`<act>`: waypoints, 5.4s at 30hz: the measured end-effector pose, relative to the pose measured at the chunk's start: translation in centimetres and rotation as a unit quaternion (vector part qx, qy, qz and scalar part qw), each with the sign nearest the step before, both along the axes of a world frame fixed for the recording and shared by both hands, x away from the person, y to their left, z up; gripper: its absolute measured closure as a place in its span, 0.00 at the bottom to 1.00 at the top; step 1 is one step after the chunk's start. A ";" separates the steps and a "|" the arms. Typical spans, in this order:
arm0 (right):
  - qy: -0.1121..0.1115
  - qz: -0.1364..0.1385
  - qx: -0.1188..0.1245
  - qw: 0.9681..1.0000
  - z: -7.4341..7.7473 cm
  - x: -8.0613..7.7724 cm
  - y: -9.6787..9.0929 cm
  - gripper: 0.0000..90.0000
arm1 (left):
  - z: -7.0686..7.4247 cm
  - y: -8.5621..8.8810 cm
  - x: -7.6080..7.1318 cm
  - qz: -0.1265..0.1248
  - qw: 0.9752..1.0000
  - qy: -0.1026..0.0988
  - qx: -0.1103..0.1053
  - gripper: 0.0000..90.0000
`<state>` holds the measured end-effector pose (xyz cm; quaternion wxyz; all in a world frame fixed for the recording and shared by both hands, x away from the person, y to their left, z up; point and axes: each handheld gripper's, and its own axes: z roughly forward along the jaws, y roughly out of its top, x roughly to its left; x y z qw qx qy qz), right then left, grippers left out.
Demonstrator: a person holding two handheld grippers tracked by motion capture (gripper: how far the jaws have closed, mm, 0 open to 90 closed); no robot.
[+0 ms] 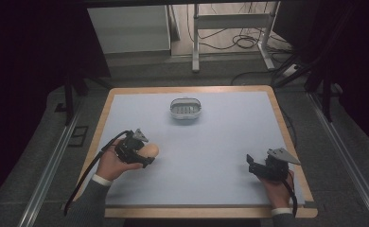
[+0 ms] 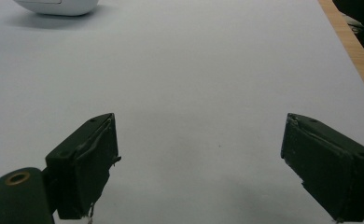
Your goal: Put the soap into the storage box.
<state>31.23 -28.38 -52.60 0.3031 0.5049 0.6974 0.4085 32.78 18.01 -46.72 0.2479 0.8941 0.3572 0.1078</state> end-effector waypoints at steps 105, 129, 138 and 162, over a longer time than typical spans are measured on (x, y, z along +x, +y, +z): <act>0.001 0.000 -0.001 1.000 0.0 0.0 0.0 0.12 | 1.3 -3.6 6.5 -0.006 1.000 0.004 0.002 0.36; 0.001 0.001 -0.001 1.000 0.0 0.0 0.0 0.12 | 2.3 -5.0 8.2 -0.012 1.000 -0.004 0.011 0.36; 0.000 0.000 -0.002 1.000 0.0 0.0 0.0 0.12 | 2.6 -5.3 8.6 -0.014 1.000 -0.005 0.013 0.36; 0.001 -0.001 -0.003 1.000 0.0 0.0 0.1 0.12 | 2.8 -5.7 10.6 -0.007 1.000 -0.003 0.009 0.36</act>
